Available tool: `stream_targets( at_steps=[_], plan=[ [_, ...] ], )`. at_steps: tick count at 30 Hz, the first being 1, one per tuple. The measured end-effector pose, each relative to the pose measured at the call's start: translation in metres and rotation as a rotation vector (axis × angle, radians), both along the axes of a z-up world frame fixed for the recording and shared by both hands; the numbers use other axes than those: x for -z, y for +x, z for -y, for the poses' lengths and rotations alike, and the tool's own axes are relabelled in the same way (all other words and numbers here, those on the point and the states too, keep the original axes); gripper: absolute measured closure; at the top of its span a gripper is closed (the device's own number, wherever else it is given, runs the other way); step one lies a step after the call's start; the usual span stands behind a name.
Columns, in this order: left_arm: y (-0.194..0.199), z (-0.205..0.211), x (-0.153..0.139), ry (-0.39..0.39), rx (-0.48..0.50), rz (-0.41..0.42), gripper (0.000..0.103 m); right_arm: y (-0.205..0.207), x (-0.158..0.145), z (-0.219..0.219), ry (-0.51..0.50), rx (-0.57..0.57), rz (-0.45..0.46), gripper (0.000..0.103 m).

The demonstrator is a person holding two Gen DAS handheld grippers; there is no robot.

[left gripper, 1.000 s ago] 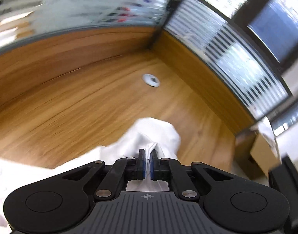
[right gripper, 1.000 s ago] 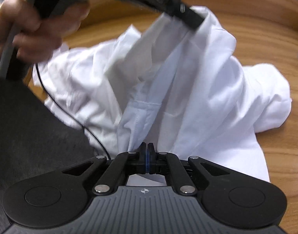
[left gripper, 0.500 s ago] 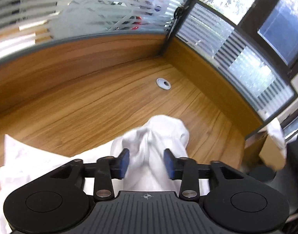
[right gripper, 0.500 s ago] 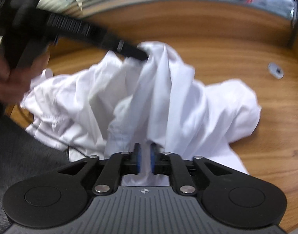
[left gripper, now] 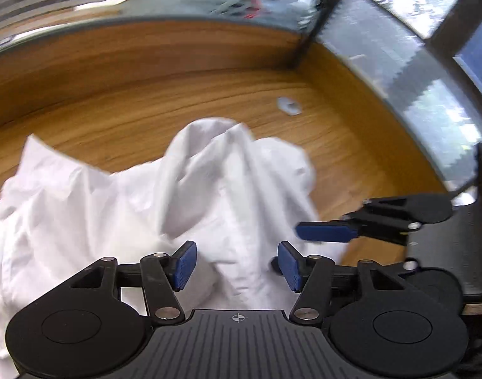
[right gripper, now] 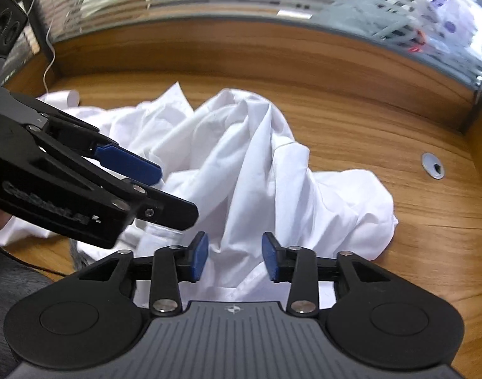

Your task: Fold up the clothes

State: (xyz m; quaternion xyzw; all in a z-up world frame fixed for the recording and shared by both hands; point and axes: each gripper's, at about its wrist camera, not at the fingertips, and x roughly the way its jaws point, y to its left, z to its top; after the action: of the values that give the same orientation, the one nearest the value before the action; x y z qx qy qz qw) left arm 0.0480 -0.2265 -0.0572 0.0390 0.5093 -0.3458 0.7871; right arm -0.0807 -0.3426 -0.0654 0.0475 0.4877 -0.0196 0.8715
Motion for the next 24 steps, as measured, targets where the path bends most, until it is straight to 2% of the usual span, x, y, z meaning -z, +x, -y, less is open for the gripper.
stream_targets(
  at_steps=[2, 3, 5, 7, 9, 12, 15, 18, 24],
  plan=[
    [0.0, 0.001, 0.005, 0.026, -0.047, 0.004, 0.053, 0.002, 0.005, 0.006, 0.012, -0.007, -0.012, 0.085],
    [0.001, 0.0, 0.007, 0.032, -0.069, 0.007, 0.059, 0.002, 0.006, 0.009, 0.014, -0.008, -0.013, 0.087],
    [0.002, -0.001, 0.009, 0.063, -0.115, 0.03, 0.084, 0.0, 0.007, 0.014, 0.006, -0.007, -0.007, 0.098],
    [0.002, -0.002, 0.009, 0.124, -0.165, 0.08, 0.092, -0.002, 0.005, 0.023, -0.017, 0.008, 0.002, 0.1],
    [0.008, -0.011, 0.012, 0.12, -0.208, 0.064, 0.092, -0.006, 0.003, 0.036, -0.043, 0.048, 0.01, 0.101],
    [0.012, -0.011, 0.013, 0.091, -0.197, 0.02, 0.092, -0.007, 0.006, 0.057, 0.016, 0.073, 0.006, 0.101],
    [0.008, -0.007, 0.009, 0.066, -0.164, 0.019, 0.092, -0.006, 0.003, 0.059, -0.015, 0.014, -0.004, 0.099],
    [0.005, -0.006, 0.007, 0.055, -0.164, 0.023, 0.092, -0.008, -0.012, 0.06, -0.018, -0.027, 0.019, 0.094],
    [0.001, -0.006, 0.008, 0.032, -0.163, 0.011, 0.092, -0.006, -0.047, 0.049, 0.077, -0.141, 0.084, 0.093]
  ],
)
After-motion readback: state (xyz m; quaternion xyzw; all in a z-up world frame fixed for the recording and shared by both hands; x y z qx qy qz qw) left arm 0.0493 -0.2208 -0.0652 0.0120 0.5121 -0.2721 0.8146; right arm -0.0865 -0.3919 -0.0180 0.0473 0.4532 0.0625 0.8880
